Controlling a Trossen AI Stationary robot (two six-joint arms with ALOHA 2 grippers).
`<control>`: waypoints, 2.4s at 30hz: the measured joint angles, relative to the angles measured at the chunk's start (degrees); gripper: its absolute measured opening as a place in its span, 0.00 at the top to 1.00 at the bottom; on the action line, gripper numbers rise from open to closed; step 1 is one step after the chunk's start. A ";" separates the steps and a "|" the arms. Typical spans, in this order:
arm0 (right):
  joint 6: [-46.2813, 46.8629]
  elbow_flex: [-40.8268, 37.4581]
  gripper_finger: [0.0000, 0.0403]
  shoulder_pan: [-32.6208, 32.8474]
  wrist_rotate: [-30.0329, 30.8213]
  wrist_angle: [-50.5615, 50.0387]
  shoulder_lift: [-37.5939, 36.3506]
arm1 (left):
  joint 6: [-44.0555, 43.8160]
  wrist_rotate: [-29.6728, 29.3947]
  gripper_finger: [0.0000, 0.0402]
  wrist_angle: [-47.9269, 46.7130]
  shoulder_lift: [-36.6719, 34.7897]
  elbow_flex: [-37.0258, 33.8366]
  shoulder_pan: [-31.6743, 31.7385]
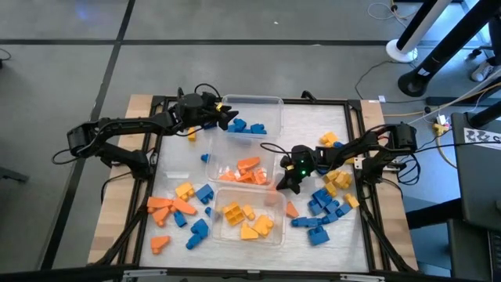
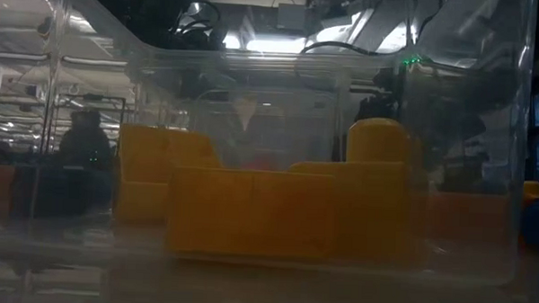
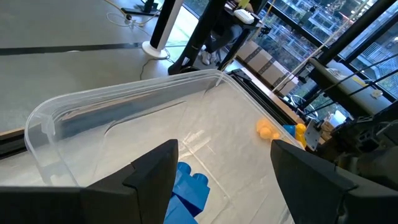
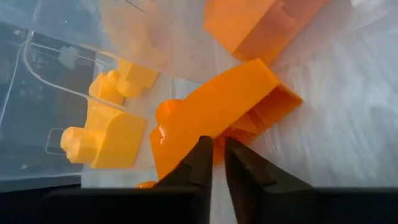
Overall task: Sort blocks
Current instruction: Put the orange game piece into the middle transparent bin
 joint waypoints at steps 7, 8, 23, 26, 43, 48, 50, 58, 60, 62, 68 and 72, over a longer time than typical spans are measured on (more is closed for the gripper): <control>2.62 0.04 0.65 0.00 -0.75 -0.02 -0.07 | 0.00 -0.01 0.39 -0.02 0.00 0.00 0.01; 2.68 0.04 0.62 0.00 -1.48 -0.04 -0.07 | 0.00 0.00 0.39 -0.02 0.00 0.01 0.01; 1.33 -0.01 0.56 0.03 -2.57 0.79 0.01 | 0.00 0.00 0.39 -0.04 0.00 0.00 0.00; 1.73 -0.04 0.56 0.05 -1.72 1.96 0.09 | 0.00 0.00 0.39 -0.07 0.00 -0.01 0.00; 3.52 0.64 0.56 0.07 -0.08 3.92 0.07 | 0.00 -0.01 0.39 -0.09 -0.02 0.00 0.01; 5.11 0.81 0.56 0.15 -0.28 4.43 2.08 | 0.00 -0.01 0.39 -0.09 -0.02 0.00 0.00; 5.80 0.93 0.56 0.75 -0.71 5.90 2.91 | -0.02 0.00 0.39 -0.13 -0.02 -0.01 0.00; 7.76 0.85 0.56 2.84 -0.68 10.56 4.48 | -0.01 0.00 0.39 -0.22 -0.02 0.00 0.01; 8.24 0.85 0.56 2.79 -0.73 10.72 4.48 | 0.00 -0.02 0.39 -0.25 -0.02 -0.01 0.00; 8.89 0.81 0.56 2.69 -0.71 11.43 4.51 | -0.02 0.00 0.39 -0.45 -0.02 -0.01 0.00; 9.42 1.51 0.56 2.69 -0.25 11.01 4.63 | -0.02 0.00 0.39 -0.45 -0.02 -0.01 0.00; 10.83 1.54 0.56 2.69 1.62 10.83 4.63 | -0.02 0.00 0.39 -0.44 -0.02 0.00 0.01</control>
